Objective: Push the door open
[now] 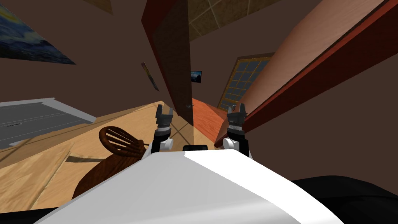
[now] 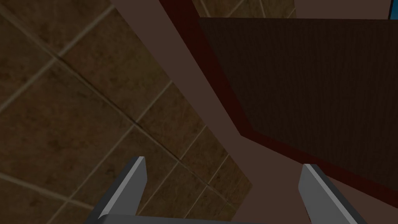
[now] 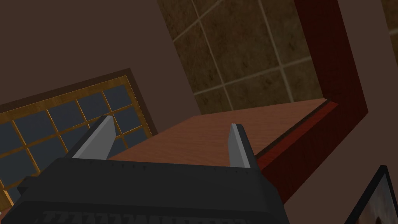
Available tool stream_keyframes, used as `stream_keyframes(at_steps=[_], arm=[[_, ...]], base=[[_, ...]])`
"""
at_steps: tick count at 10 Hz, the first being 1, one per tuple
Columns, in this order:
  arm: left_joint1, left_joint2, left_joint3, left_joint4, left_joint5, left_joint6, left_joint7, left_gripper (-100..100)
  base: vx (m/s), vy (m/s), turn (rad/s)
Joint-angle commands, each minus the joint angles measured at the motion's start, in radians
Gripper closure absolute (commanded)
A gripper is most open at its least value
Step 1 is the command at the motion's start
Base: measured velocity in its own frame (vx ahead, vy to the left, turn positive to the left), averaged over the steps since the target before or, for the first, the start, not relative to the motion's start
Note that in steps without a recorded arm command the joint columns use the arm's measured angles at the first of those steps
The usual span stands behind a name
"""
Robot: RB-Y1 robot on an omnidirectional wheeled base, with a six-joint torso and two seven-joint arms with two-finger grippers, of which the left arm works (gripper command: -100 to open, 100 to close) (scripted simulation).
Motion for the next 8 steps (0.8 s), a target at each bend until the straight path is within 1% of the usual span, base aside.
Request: stream_keyframes(at_steps=[1, 5, 6, 7, 8], arm=[[-0.018, 0.006, -0.009, 0.04, -0.003, -0.002, 0.004, -100], [-0.068, 0.019, -0.038, 0.166, -0.013, -0.016, 0.008, -100], [-0.081, 0.021, -0.046, 0.193, -0.016, -0.021, 0.01, -100], [-0.081, 0.021, -0.046, 0.201, -0.016, -0.021, 0.01, -100], [-0.095, 0.024, -0.054, 0.236, -0.018, -0.025, 0.011, -100]], base=[[0.073, 0.073, -0.015], [0.095, 0.084, -0.023], [0.102, 0.065, -0.02], [0.073, 0.049, -0.01], [0.063, 0.05, -0.008]])
